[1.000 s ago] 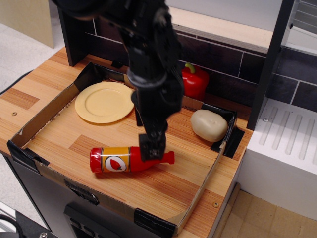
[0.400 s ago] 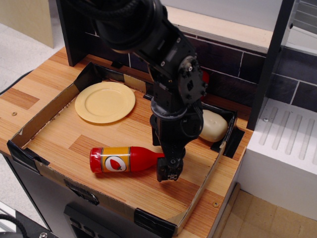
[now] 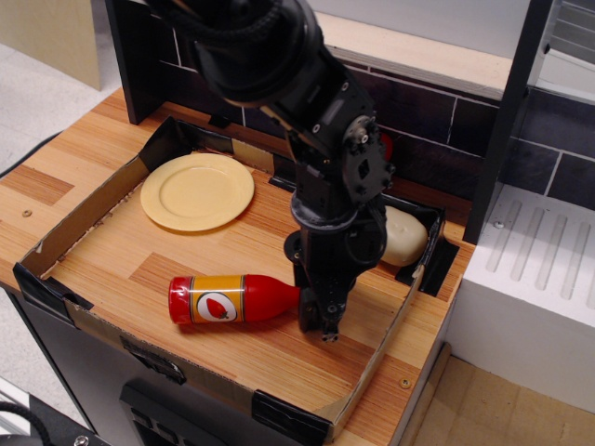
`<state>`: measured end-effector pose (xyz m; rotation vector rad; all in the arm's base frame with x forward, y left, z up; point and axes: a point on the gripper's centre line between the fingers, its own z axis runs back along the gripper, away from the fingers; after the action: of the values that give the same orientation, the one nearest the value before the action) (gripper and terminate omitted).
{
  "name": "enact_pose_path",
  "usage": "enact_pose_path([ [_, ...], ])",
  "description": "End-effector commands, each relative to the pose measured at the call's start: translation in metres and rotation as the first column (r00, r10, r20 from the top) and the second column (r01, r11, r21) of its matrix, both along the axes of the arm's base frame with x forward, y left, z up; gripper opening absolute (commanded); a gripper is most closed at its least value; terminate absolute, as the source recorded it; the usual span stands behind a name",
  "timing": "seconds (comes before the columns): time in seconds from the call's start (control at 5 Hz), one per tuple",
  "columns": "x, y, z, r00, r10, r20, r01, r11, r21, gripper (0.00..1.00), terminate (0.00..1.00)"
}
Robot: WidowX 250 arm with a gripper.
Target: Upright hot sauce bottle
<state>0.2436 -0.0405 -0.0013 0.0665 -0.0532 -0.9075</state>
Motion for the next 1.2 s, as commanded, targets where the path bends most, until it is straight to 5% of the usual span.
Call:
enact_pose_path([
  [0.0,-0.002,0.016,0.030,0.996,-0.044,0.081,0.055,0.990,-0.133,0.00,0.00],
  [0.4,-0.010,0.031,0.078,0.963,-0.026,0.270,0.121,0.931,-0.343,0.00,0.00],
  [0.6,-0.009,0.039,0.099,0.951,0.023,0.310,0.139,0.861,-0.489,0.00,0.00],
  [1.0,-0.003,0.042,0.100,0.896,0.104,0.431,0.217,0.744,-0.631,0.00,0.00],
])
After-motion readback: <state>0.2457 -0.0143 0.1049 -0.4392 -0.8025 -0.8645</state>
